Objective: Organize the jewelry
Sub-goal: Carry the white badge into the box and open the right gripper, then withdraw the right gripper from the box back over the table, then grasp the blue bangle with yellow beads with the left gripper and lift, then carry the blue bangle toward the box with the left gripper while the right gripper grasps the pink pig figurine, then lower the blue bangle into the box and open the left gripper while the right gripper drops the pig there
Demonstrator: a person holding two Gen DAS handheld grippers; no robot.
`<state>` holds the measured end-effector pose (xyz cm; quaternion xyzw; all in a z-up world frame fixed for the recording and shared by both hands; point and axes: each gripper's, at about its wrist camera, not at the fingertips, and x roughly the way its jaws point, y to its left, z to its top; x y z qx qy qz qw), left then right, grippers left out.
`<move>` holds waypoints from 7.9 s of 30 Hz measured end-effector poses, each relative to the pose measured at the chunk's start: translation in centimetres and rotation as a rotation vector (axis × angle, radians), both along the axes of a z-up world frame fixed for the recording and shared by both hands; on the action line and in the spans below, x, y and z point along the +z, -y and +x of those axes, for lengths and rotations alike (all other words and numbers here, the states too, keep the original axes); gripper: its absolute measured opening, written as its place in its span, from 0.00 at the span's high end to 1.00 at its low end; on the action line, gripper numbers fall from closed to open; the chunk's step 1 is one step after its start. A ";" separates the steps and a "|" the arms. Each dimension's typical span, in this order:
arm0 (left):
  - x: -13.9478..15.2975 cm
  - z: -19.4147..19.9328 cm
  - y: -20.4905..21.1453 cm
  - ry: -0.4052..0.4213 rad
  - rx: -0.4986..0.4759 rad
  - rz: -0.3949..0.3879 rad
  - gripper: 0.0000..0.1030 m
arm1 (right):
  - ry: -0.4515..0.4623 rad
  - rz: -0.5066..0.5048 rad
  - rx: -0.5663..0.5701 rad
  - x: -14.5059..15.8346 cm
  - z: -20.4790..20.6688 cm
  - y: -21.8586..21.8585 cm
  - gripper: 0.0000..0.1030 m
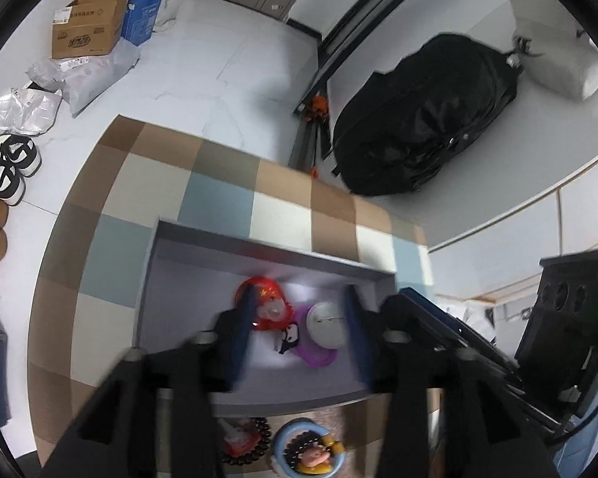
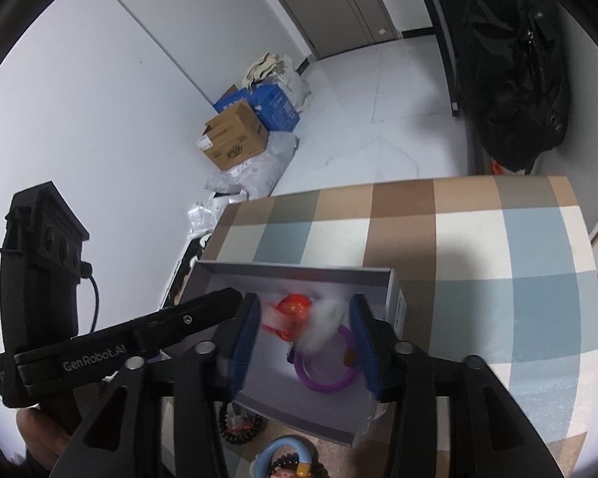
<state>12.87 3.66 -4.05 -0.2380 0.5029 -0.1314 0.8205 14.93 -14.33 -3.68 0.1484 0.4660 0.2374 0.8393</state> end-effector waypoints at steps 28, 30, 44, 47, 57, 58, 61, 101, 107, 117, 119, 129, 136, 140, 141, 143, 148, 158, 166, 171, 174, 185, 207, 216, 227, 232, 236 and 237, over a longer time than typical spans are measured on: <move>1.4 -5.9 1.6 0.150 0.014 0.257 0.21 | 0.156 -0.120 -0.066 2.7 -5.8 2.8 0.00; 1.3 -6.4 1.7 0.155 0.006 0.248 0.21 | 0.158 -0.129 -0.074 2.7 -6.5 3.2 0.00; -1.1 -9.5 4.1 0.064 -0.158 0.159 0.21 | 0.110 -0.178 -0.137 1.8 -9.5 6.1 0.00; -2.0 -9.4 5.2 0.014 -0.196 0.158 0.21 | 0.085 -0.178 -0.159 1.5 -9.7 6.8 0.00; -3.6 -8.6 7.6 -0.054 -0.215 0.251 0.21 | 0.059 -0.192 -0.185 1.0 -10.2 8.1 0.00; -3.8 -8.4 7.9 -0.058 -0.213 0.261 0.21 | 0.059 -0.193 -0.184 1.0 -10.2 8.1 0.00; -4.4 -8.0 8.2 -0.078 -0.213 0.274 0.21 | 0.057 -0.192 -0.180 1.0 -10.3 8.1 0.00; -2.7 -8.0 7.2 -0.061 -0.167 0.180 0.45 | 0.048 -0.210 -0.160 0.8 -10.7 8.1 0.00; -0.3 -8.5 5.2 0.007 -0.139 0.077 0.45 | 0.023 -0.209 -0.160 0.2 -10.6 8.2 0.00; 2.8 -9.0 1.2 0.112 -0.048 -0.020 0.45 | 0.003 -0.219 0.028 -1.5 -11.3 3.5 0.18; 2.7 -8.9 0.7 0.113 -0.027 -0.027 0.45 | 0.010 -0.204 0.082 -1.7 -11.7 2.1 0.22; 1.8 -9.0 -1.3 0.092 0.018 -0.040 0.45 | 0.002 -0.236 0.215 -3.2 -12.4 -2.9 0.39; 1.7 -8.7 -2.1 0.083 0.031 -0.045 0.45 | -0.012 -0.284 0.238 -4.3 -12.0 -4.4 0.51; 1.8 -8.8 -2.3 0.084 0.032 -0.049 0.45 | -0.002 -0.315 0.218 -4.5 -11.9 -4.5 0.59; 1.7 -8.8 -2.3 0.084 0.031 -0.049 0.45 | 0.003 -0.330 0.214 -4.5 -11.9 -4.5 0.62; 1.7 -8.8 -2.4 0.083 0.031 -0.051 0.45 | 0.013 -0.353 0.219 -4.4 -12.0 -4.6 0.73; 1.7 -8.7 -2.5 0.078 0.033 -0.057 0.45 | 0.053 -0.407 0.245 -4.2 -12.6 -5.3 0.77; 2.0 -8.7 -2.4 0.090 0.030 -0.043 0.45 | 0.072 -0.313 0.193 -2.2 -12.0 -3.9 0.77; 2.4 -8.2 -1.8 0.114 0.022 -0.015 0.45 | 0.096 -0.233 0.156 -0.1 -11.7 -2.7 0.77; 2.5 -7.7 -1.6 0.132 0.031 -0.010 0.45 | 0.126 -0.170 0.132 1.4 -11.0 -2.1 0.77; 2.6 -7.2 -1.4 0.141 0.043 0.004 0.45 | 0.156 -0.131 0.141 2.5 -10.4 -2.0 0.77; 3.5 -5.0 -0.4 0.204 0.033 0.075 0.45 | 0.184 -0.030 0.095 4.3 -6.6 -1.4 0.77; 1.0 -0.8 1.4 0.093 -0.014 0.097 0.45 | 0.010 0.043 0.020 0.6 -0.6 0.0 0.77; 0.4 -0.3 1.2 0.062 -0.009 0.038 0.45 | -0.008 0.058 0.013 0.4 -0.5 0.2 0.77; 0.9 -0.8 0.4 0.068 0.025 -0.034 0.23 | 0.053 0.077 -0.048 1.5 -1.0 1.9 0.51; 0.9 -1.1 0.4 0.069 0.035 0.005 0.23 | 0.059 0.085 -0.065 1.8 -1.3 2.4 0.36; 1.1 -1.5 0.5 0.082 0.042 0.063 0.23 | 0.072 0.068 -0.049 2.1 -1.9 2.3 0.30; 1.2 -1.7 0.5 0.090 0.043 0.078 0.23 | 0.075 0.063 -0.047 2.1 -2.0 2.2 0.28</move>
